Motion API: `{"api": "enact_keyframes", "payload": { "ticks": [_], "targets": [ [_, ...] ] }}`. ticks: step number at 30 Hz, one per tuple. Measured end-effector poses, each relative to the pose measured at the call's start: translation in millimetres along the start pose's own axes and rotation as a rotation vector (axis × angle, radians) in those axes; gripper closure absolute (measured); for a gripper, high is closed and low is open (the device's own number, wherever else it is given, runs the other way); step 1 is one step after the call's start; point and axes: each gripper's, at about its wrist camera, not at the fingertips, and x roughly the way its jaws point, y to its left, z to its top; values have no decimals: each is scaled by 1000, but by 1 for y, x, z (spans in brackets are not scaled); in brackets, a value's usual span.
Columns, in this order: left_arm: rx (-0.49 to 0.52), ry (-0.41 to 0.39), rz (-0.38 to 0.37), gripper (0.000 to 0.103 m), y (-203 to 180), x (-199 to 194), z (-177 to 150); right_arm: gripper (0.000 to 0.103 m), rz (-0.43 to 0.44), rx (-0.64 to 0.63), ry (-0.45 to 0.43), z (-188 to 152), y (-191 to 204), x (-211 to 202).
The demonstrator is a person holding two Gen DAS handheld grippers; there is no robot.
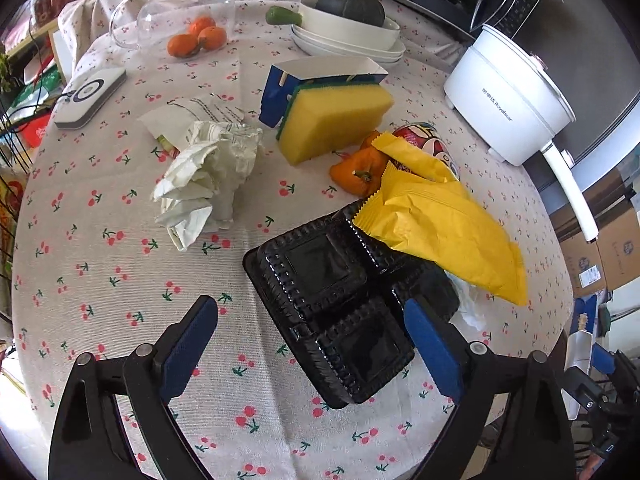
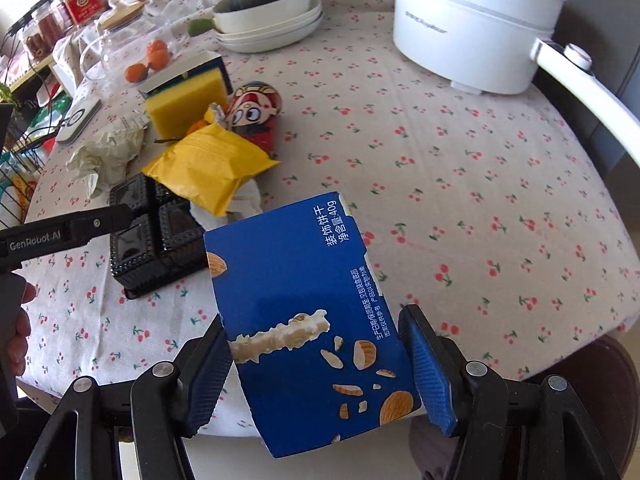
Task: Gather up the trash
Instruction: 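Grasp the black plastic tray with the left tool while the right tool holds the box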
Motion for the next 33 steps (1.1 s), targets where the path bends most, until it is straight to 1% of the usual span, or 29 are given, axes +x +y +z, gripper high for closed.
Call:
{"api": "enact_keyframes", "payload": {
  "ticks": [1, 4, 5, 9, 11, 12, 13, 14, 15, 16, 17, 18, 21, 22, 23, 25, 27, 29, 30, 31, 33],
  "targets": [
    [-12, 11, -9, 18, 0, 4, -1, 33, -4, 5, 0, -2, -6, -2],
    [-74, 18, -67, 19, 5, 12, -5, 33, -18, 11, 5, -7, -19, -5],
    [-84, 15, -73, 19, 5, 12, -6, 33, -23, 11, 8, -9, -22, -5],
    [-91, 10, -95, 19, 1, 13, -8, 33, -34, 19, 19, -14, -33, -6],
    [-86, 4, -100, 21, -1, 13, -9, 33, -33, 27, 17, -15, -36, -7],
    [-76, 1, -98, 27, -2, 13, -9, 33, -30, 31, 15, -15, -37, -8],
    [-73, -3, -113, 32, -2, 13, -9, 33, -27, 34, 13, -15, -37, -9],
    [-72, -3, -113, 33, -2, 12, -9, 33, -25, 36, 11, -16, -37, -10],
    [-66, -7, -121, 40, -2, 11, -8, 33, -23, 37, 9, -16, -37, -11],
    [-56, -8, -124, 45, -2, 9, -7, 33, -23, 37, 7, -16, -37, -11],
    [-45, -10, -123, 46, -2, 7, -7, 33, -22, 38, 7, -17, -37, -12],
    [-36, -10, -126, 49, -2, 6, -7, 33, -22, 38, 6, -17, -37, -11],
    [-21, -13, -155, 74, 5, -3, -6, 33, -20, 44, 5, -16, -38, -11],
    [-13, -9, -159, 79, 7, -5, -6, 33, -18, 47, 4, -16, -38, -12],
    [-5, -4, -160, 80, 9, -6, -6, 33, -15, 50, 2, -16, -38, -12],
    [-10, -3, -161, 81, 14, -10, -6, 33, -11, 57, -4, -15, -38, -13],
    [-39, -1, -181, 79, 22, -11, -7, 33, -11, 61, -8, -15, -37, -14],
    [-74, -5, -189, 69, 26, -11, -4, 33, -9, 65, -10, -14, -36, -15],
    [-88, -10, -185, 59, 26, -11, -2, 33, -7, 67, -12, -14, -35, -15],
    [-97, -19, -182, 51, 25, -11, 0, 33, -5, 70, -13, -14, -34, -15],
    [-97, -30, -173, 48, 19, -7, 5, 33, -1, 73, -14, -14, -34, -15]
  ]
}}
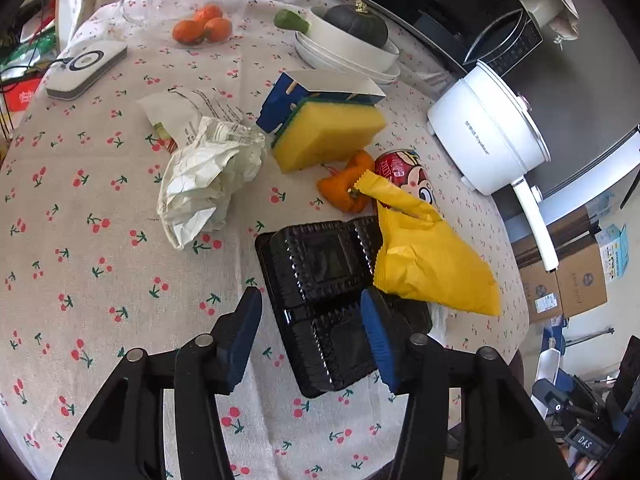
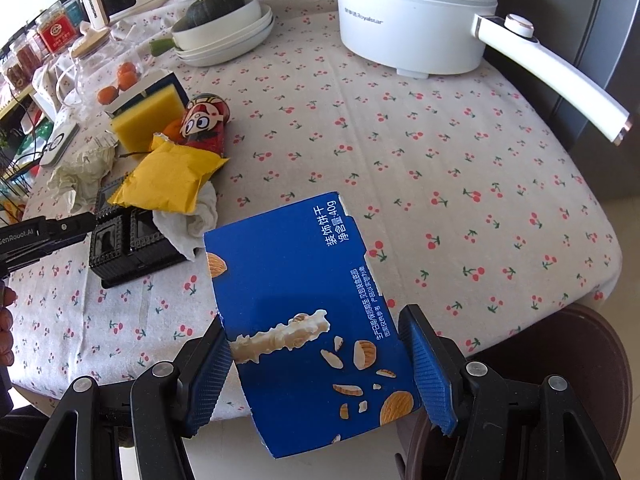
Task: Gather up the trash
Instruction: 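Grasp the black plastic tray with the left tool while the right tool holds the box, then carry the tray and box over the bin and open both tools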
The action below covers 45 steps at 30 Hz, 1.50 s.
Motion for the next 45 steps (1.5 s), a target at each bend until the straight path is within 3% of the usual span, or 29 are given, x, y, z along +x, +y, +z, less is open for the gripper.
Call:
{"api": "enact_keyframes", "payload": {
  "ticks": [10, 18, 35, 45],
  "targets": [
    [63, -2, 85, 46, -17, 35, 17, 33, -12, 27, 22, 0, -15, 6],
    [112, 7, 82, 51, -20, 32, 19, 33, -16, 38, 33, -1, -23, 9],
    [129, -103, 20, 52, -2, -54, 3, 33, -11, 52, -19, -6, -28, -13],
    [259, -76, -73, 52, -68, -50, -32, 33, -36, 90, -39, -21, -53, -28]
  ]
}}
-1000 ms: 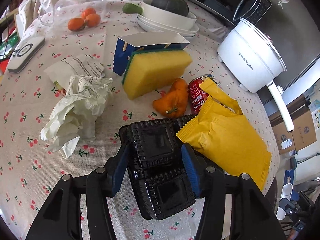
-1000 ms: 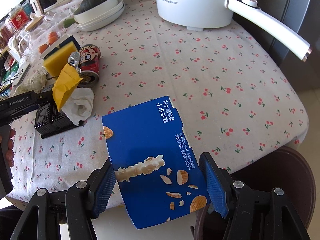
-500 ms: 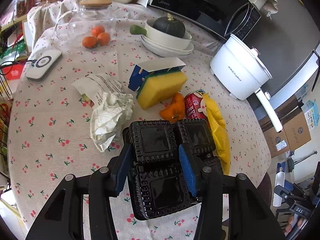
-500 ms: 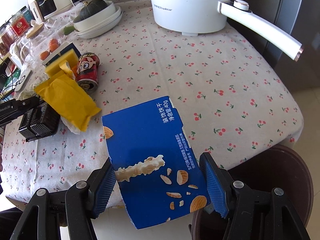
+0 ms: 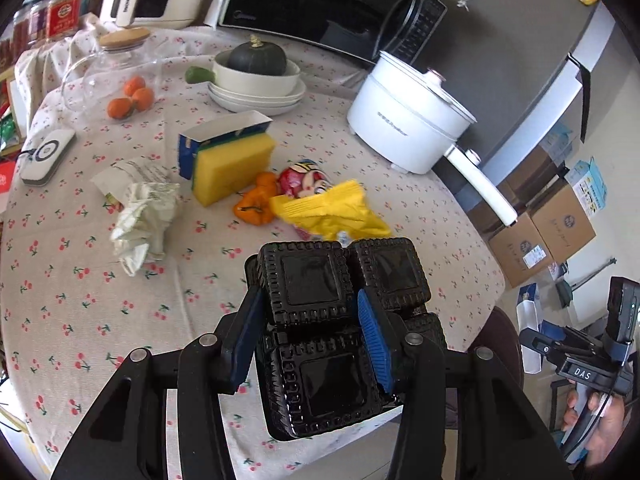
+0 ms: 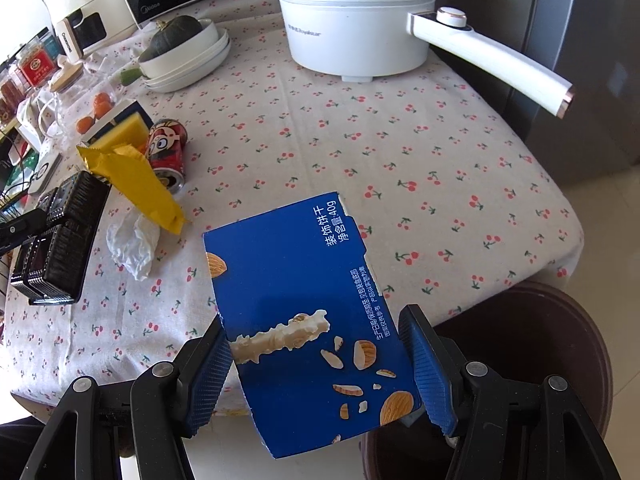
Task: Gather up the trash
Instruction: 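Carry the tray and box over the bin and open both tools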
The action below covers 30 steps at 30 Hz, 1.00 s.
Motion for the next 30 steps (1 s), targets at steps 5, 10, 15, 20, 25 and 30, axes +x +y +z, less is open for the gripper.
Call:
{"api": "enact_keyframes", "payload": {
  "ticks": [5, 10, 15, 20, 25, 30],
  "targets": [
    [92, 40, -46, 52, -53, 21, -14, 33, -32, 44, 4, -15, -31, -7],
    [190, 88, -110, 52, -113, 47, -34, 33, -66, 107, 8, -35, -69, -18],
    [281, 147, -181, 52, -172, 77, -59, 33, -100, 175, 16, -61, -108, -27],
    [358, 198, -246, 52, -223, 107, -85, 33, -141, 238, 32, -85, -148, -33],
    [410, 225, -312, 51, -258, 131, -107, 33, -171, 298, 39, -105, -180, -42],
    [433, 226, -293, 39, -269, 147, -110, 33, -183, 327, 40, -115, -198, -49]
  ]
}}
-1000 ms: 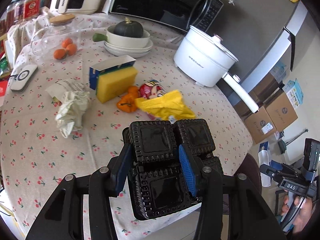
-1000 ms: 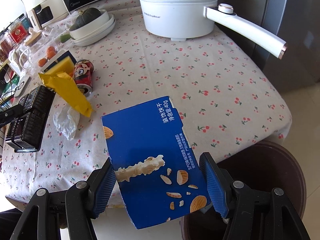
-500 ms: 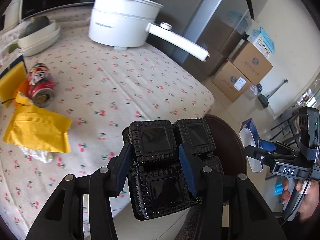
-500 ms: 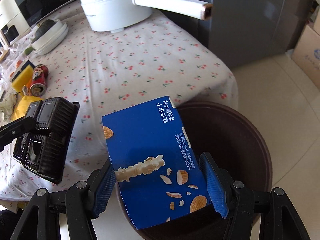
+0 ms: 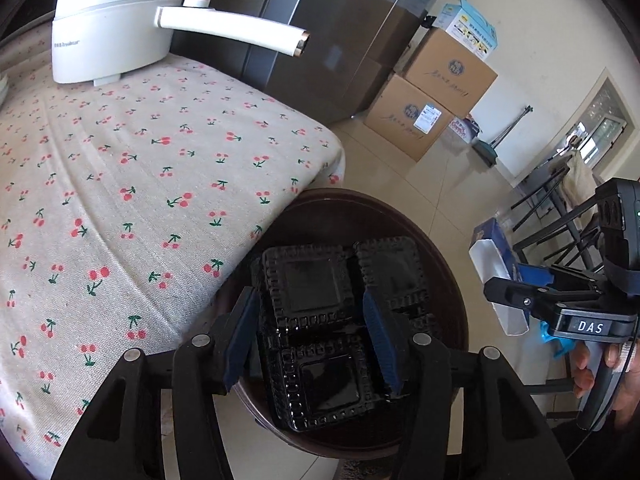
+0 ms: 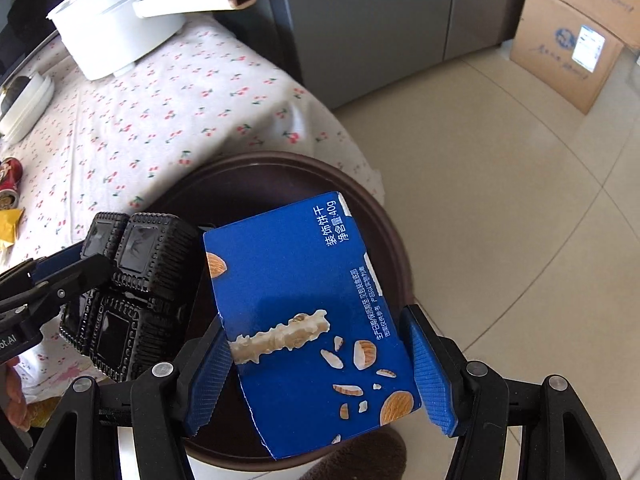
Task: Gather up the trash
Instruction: 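Carry the tray and box over the bin and open both tools, then move both tools back over the table toward the yellow wrapper and tissue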
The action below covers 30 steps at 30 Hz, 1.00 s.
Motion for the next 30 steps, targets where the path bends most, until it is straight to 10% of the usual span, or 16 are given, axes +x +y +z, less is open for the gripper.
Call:
{"api": "enact_keyframes", "payload": {
  "ticks": [4, 30],
  "targets": [
    [-17, -5, 64, 20, 9, 1, 4, 33, -5, -2, 7, 1, -2, 3],
    [-92, -32, 257, 12, 74, -61, 8, 18, 7, -64, 30, 15, 42, 17]
  ]
}}
